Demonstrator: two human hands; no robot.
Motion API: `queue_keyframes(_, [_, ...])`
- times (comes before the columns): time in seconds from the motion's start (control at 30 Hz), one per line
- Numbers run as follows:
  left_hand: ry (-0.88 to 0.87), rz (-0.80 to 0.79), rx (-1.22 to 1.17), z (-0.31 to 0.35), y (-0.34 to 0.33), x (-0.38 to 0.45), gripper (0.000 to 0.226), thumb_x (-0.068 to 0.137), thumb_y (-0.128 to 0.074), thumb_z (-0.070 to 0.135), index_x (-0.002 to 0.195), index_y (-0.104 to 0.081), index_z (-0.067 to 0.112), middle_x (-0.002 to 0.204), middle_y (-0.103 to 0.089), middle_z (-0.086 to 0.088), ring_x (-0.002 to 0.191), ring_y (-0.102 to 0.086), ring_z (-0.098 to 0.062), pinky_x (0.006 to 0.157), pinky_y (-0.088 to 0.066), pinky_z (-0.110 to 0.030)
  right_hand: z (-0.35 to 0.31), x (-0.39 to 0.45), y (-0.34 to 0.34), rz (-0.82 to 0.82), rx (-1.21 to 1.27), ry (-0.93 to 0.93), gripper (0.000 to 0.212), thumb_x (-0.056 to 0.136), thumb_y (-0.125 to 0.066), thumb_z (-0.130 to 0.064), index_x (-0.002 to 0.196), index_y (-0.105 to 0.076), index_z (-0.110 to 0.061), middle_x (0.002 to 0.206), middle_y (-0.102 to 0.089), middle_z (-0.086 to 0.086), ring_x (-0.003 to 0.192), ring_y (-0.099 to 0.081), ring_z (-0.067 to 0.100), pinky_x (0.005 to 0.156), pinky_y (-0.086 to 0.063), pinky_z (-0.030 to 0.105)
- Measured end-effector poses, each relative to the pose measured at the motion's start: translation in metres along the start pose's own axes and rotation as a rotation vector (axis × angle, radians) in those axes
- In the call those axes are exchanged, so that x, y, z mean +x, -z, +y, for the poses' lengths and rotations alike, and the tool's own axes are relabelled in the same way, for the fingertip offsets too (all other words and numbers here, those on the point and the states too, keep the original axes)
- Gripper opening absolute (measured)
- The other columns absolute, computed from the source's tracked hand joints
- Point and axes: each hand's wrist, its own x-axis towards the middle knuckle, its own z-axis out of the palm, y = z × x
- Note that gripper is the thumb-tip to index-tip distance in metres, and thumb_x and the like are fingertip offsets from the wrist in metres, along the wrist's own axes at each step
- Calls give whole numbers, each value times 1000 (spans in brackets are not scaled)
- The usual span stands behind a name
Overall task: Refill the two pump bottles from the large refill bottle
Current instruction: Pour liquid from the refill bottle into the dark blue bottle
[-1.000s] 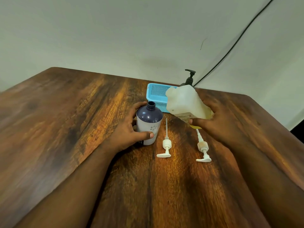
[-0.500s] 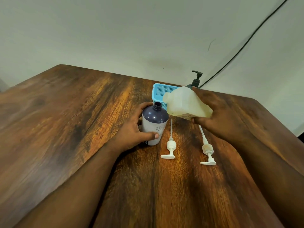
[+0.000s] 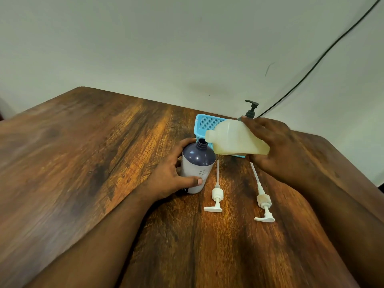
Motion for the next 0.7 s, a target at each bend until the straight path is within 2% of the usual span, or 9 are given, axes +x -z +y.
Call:
queue_keyframes(0.23, [11,-3,-3,0,0,-1,95,71,-84,8,142,-30,40,126,-45,29,103,-49,24,76,-48,-3,-1,1,0,20,-12,24,82,78,-73,-23,147,-28,-25,143,-43,9,129,-37,30,102,-37,50])
queue_keyframes(0.7, [1,-3,-3,1,0,-2,94,71,-84,6,142,-31,38,126,-45,28,103,-49,25,77,-48,-3,-2,1,2,4,-30,29,83,79,-74,-23,147,-27,-26,144,-42,11,129,-36,31,102,-36,50])
